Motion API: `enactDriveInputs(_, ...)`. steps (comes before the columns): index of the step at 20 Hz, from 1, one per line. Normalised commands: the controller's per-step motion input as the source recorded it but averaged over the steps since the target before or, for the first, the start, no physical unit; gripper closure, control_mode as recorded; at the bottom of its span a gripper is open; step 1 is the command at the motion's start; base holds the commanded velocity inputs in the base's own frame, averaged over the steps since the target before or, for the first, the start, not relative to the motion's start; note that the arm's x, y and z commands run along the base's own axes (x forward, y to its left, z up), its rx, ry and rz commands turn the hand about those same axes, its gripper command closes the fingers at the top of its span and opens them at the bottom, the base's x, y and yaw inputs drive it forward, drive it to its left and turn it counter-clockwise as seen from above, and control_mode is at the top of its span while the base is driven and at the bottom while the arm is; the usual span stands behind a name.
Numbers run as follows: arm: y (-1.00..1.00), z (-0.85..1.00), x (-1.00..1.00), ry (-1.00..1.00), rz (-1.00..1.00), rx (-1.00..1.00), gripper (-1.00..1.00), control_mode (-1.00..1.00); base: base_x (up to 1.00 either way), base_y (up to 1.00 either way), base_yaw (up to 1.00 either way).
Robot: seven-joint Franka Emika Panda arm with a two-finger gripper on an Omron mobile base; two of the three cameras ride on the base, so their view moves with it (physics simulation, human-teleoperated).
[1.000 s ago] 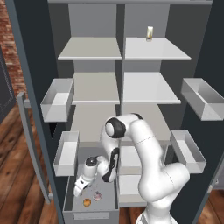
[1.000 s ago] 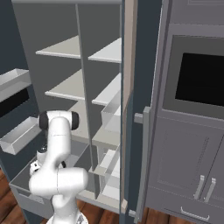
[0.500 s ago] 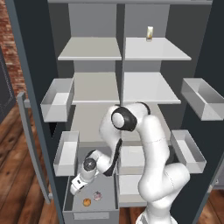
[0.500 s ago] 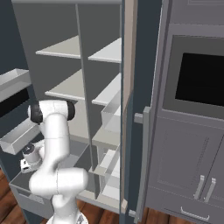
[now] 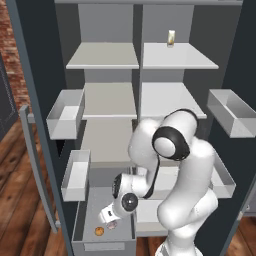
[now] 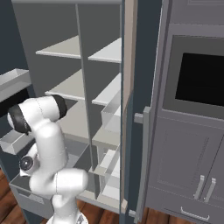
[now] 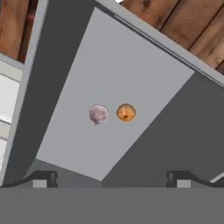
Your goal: Take the tangerine and garlic from the fridge shelf and place them in the freezer drawer to begin freezing them.
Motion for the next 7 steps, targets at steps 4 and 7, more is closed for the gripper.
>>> enactDriveInputs(4,-0.19,0.61,-0.22,-0.02,-0.14,0.05,-1.00,-1.00,0.00,0.00,0.00)
enactDriveInputs(7,0.00,0.11,-0.08,-0.07,0.00,0.01,-1.00,-1.00,0.00,0.00,0.00)
